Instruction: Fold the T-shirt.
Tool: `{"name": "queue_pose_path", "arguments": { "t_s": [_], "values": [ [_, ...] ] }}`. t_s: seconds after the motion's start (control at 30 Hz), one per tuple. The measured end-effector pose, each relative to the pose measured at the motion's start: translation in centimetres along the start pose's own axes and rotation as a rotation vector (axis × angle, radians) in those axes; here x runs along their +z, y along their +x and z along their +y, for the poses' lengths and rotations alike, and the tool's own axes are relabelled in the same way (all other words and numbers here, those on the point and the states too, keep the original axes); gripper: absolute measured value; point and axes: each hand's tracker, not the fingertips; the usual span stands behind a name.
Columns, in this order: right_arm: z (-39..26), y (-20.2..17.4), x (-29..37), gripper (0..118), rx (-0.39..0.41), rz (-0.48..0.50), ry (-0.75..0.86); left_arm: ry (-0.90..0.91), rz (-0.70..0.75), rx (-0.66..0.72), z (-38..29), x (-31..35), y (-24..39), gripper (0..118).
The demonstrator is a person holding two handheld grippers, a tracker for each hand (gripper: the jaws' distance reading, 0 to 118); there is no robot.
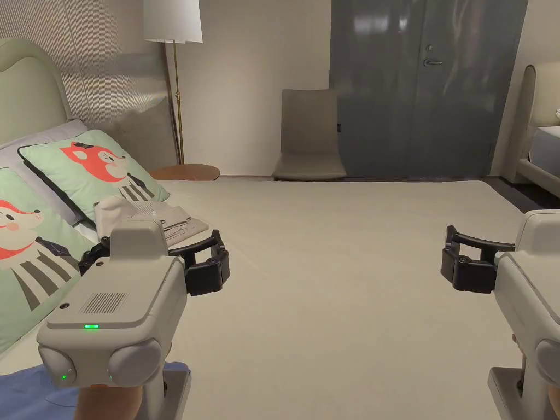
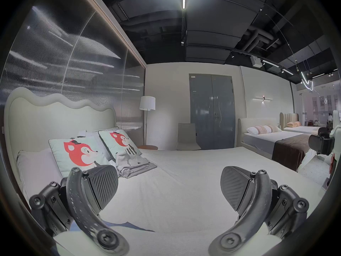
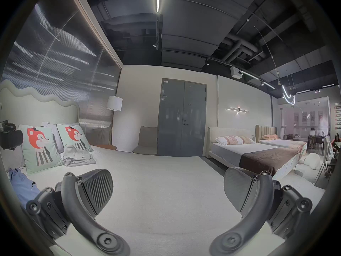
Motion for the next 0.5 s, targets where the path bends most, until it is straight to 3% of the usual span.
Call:
{"name": "queue_pose_path", "arguments": {
  "t_s": [0.5],
  "values": [
    [-0.04,-0.16,0.03,118,0.008,0.003,0.003,0.006,-0.004,-0.001,0.12,0.00,0.12,111]
  ]
}}
